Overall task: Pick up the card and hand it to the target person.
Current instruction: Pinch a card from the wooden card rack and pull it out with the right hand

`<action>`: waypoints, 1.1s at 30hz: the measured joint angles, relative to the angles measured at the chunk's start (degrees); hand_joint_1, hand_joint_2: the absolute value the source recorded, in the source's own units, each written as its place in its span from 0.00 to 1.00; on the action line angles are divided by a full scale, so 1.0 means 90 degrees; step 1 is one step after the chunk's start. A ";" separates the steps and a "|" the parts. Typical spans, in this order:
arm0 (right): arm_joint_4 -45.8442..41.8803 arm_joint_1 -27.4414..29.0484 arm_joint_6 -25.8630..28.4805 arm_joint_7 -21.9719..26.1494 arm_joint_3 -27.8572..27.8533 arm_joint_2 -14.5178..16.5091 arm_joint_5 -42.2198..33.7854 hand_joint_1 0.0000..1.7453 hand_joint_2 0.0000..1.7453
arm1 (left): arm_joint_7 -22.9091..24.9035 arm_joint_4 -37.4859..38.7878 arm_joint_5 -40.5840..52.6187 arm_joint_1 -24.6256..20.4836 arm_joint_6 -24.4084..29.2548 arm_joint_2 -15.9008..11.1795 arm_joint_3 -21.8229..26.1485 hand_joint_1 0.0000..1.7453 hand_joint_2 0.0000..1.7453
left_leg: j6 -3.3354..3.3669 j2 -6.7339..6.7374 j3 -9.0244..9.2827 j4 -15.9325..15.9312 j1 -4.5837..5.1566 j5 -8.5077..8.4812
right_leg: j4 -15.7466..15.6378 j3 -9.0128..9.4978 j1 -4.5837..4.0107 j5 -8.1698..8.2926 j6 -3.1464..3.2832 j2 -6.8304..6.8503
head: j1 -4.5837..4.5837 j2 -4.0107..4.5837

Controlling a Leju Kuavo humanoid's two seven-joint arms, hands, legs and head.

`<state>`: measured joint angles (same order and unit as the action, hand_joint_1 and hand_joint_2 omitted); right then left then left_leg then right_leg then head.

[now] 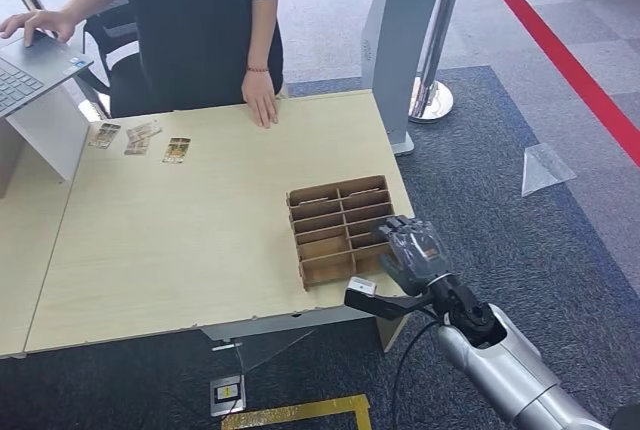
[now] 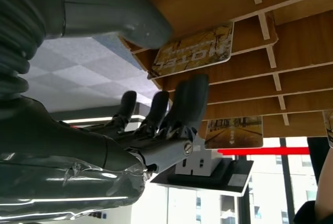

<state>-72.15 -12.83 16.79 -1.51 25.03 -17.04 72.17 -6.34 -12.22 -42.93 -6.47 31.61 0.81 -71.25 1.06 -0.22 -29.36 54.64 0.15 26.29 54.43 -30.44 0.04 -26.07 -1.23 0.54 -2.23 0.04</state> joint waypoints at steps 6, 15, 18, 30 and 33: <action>0.0034 -0.0051 -0.0011 -0.0002 0.0007 0.0011 0.0003 1.00 1.00 | -0.0001 0.0000 -0.0015 0.0000 0.0013 0.0000 0.0000 0.00 1.00 | 0.0000 0.0000 0.0001 0.0000 0.0000 0.0000 | 0.0000 0.0000 0.0000 0.0000 0.0000 0.0000 | 0.0000 0.0000; 0.0010 -0.0072 -0.0055 -0.0056 0.0007 0.0011 0.0176 1.00 1.00 | 0.0005 0.0000 -0.0029 0.0000 0.0024 -0.0002 0.0000 0.00 1.00 | 0.0000 0.0000 0.0001 0.0001 0.0000 0.0000 | -0.0001 0.0000 0.0000 0.0000 0.0000 0.0000 | 0.0000 0.0000; -0.0080 -0.0073 -0.0156 -0.0112 0.0005 0.0010 0.0336 1.00 1.00 | 0.0021 0.0000 -0.0029 0.0001 0.0024 -0.0002 0.0000 0.00 1.00 | 0.0000 0.0000 0.0001 0.0001 0.0000 0.0000 | -0.0001 0.0000 0.0000 0.0000 0.0000 0.0000 | 0.0000 0.0000; -0.1518 -0.0360 -0.1154 -0.0321 -0.0051 -0.0318 0.0932 1.00 1.00 | -0.0041 0.0000 -0.0018 0.0002 0.0007 -0.0002 0.0000 0.00 1.00 | 0.0000 0.0001 0.0003 0.0003 0.0001 -0.0001 | 0.0000 0.0000 0.0001 0.0001 0.0000 -0.0001 | 0.0001 0.0000; -0.2062 -0.0469 -0.1367 -0.0344 -0.0118 -0.0474 0.0867 1.00 1.00 | -0.0049 0.0000 -0.0006 0.0003 -0.0010 -0.0003 0.0000 0.00 1.00 | 0.0000 0.0001 0.0003 0.0004 0.0001 -0.0001 | 0.0000 0.0000 0.0001 0.0001 0.0000 -0.0001 | 0.0001 0.0000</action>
<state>-90.71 -17.05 4.49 -4.60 23.96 -21.30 79.97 -6.78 -12.22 -42.99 -6.44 31.51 0.78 -71.25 1.06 -0.21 -29.33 54.67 0.16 26.28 54.43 -30.44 0.05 -26.06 -1.23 0.53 -2.22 0.04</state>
